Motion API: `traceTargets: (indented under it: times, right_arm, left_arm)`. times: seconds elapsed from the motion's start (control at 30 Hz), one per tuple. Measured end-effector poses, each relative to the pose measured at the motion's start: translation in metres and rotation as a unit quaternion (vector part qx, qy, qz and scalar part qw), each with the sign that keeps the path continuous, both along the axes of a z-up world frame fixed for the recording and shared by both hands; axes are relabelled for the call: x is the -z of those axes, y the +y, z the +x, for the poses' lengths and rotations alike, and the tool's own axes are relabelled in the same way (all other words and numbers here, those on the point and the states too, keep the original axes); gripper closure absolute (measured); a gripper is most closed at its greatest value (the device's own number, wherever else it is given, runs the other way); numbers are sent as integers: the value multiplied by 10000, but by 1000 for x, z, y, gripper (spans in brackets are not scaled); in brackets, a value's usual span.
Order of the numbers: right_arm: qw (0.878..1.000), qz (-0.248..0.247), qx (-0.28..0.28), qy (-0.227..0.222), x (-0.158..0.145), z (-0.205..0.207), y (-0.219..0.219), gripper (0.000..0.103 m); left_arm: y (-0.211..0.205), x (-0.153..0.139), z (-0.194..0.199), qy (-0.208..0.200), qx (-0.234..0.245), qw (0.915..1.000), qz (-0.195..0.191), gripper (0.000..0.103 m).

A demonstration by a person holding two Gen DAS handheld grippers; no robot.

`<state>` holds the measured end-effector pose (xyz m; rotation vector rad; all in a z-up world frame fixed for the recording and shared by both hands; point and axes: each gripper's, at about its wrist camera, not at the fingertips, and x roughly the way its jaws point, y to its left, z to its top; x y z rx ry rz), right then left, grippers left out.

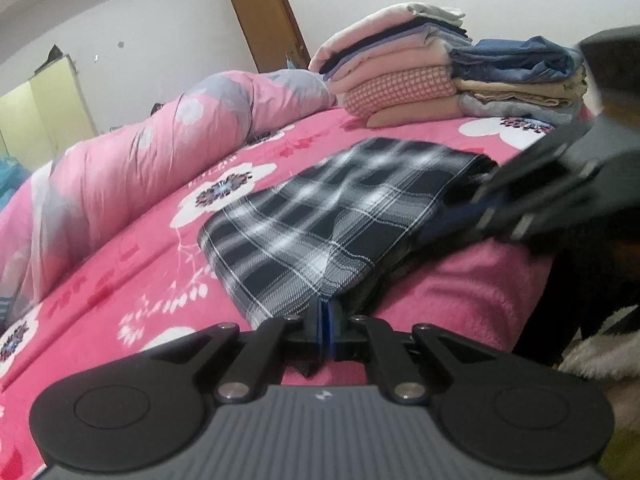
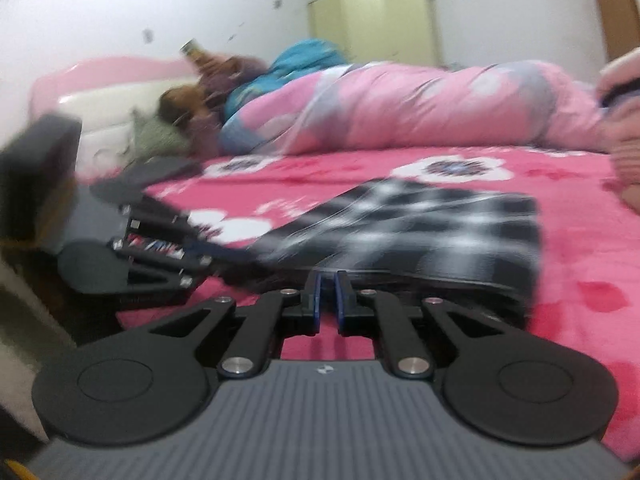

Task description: Fold clothes

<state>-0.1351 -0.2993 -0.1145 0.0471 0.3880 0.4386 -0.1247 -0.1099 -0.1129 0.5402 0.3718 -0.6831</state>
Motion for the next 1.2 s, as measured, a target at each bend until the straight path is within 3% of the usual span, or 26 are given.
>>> traceTargets:
  times: [0.2,0.37,0.57,0.73,0.9,1.03,1.2]
  right_arm:
    - [9987,273,-426,41,8,38,18,97]
    - [9962,734,-435,157,20,54,18,98]
    - [9990,259,-151,-330,5,21,8,97]
    - [9970,-118,685,-346,9,-1,-24,97]
    - [9833,-189,1778,-333,15,-21,-60,101]
    - [9783,-209,2009,-461,21,-26,-56,101]
    - [9741,-590,2115,-545,21,-28,-42,99]
  left_arm:
    - [-3,-5,-4,-16,117,9999,-85,100]
    - [-8,13,3,279,126,9995,102,101]
    - [-7,20,8,379,135,9992,67,101]
    - [-8,21,10,396,127,9991,80,101]
    - [-8,21,9,399,124,9991,77,101]
    - [-5,19,8,399,99,9991,54,99]
    - [2,13,5,400,44,9992,-1,92]
